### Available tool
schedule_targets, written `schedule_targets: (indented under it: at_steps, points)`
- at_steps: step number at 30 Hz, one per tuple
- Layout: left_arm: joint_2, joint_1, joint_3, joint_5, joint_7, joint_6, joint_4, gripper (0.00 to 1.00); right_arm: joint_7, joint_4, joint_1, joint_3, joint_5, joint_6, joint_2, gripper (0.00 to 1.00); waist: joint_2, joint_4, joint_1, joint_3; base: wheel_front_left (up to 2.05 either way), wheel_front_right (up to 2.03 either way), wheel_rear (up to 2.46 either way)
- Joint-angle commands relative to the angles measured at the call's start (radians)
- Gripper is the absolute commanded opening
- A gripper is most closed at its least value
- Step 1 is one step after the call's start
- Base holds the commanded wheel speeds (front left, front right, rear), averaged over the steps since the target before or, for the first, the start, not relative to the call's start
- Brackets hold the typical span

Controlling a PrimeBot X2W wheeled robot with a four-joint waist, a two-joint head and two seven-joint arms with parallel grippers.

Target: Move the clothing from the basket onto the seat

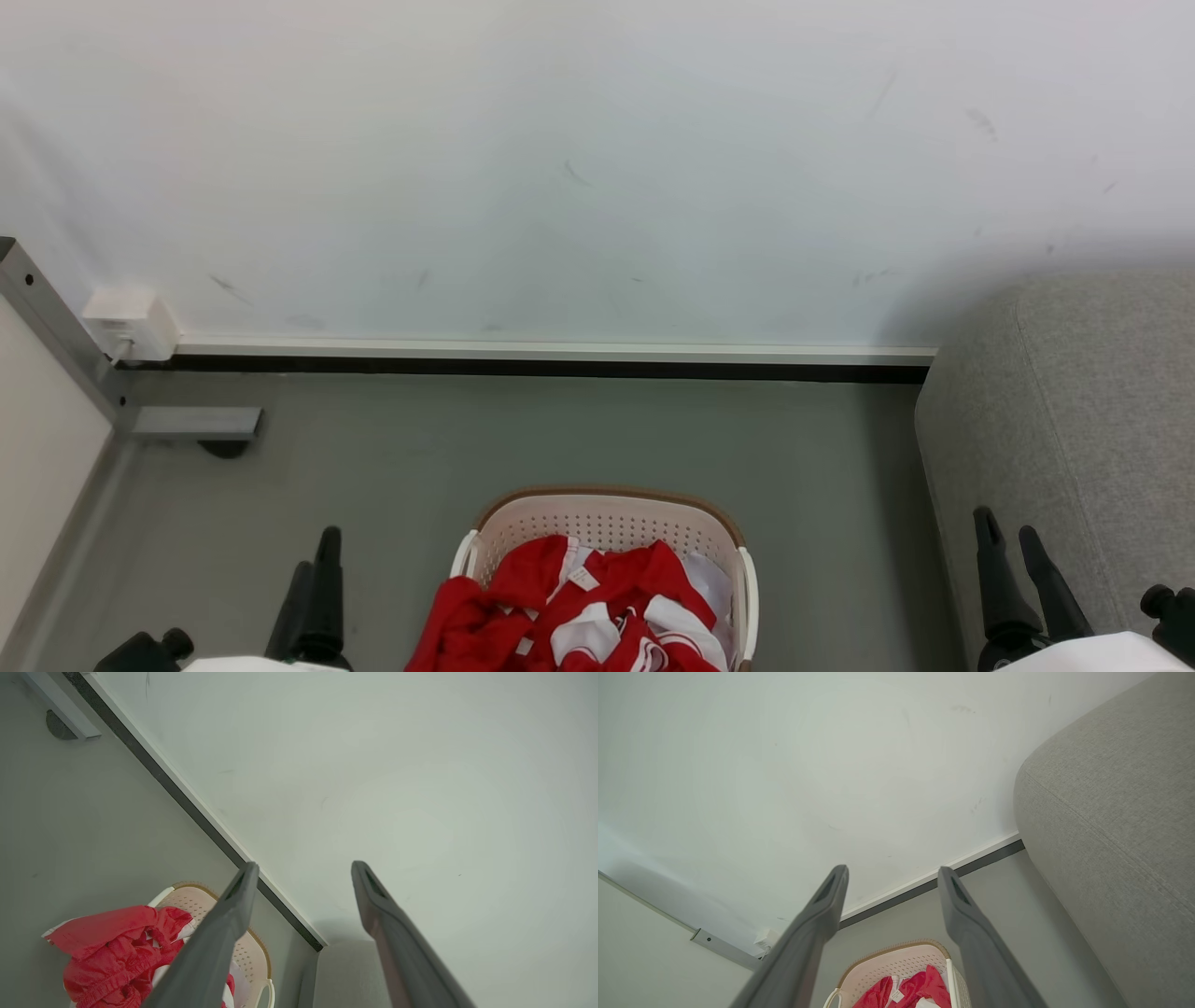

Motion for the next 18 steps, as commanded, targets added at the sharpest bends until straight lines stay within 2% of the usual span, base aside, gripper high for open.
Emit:
schedule_targets:
  at_steps: [1,9,18]
  points:
    - [0.007,0.002,-0.002,0.059,-0.012,0.004,-0.019,1.00,-0.014,-0.011,-0.010,0.007,-0.045,-0.001,-0.011,1.00,-0.0001,-0.001,0.0000,0.000,0.00,0.00,0.00]
    - [0.008,0.013,-0.026,0.234,-0.038,0.012,-0.045,1.00,-0.039,-0.004,-0.008,0.020,-0.167,-0.001,-0.016,1.00,-0.0001,-0.002,-0.0001,0.000,0.00,0.00,0.00]
    - [0.011,0.024,-0.042,0.374,-0.067,0.018,-0.073,1.00,-0.067,0.004,-0.001,0.034,-0.289,-0.001,-0.021,1.00,-0.0001,0.000,-0.0001,0.000,0.00,0.00,0.00]
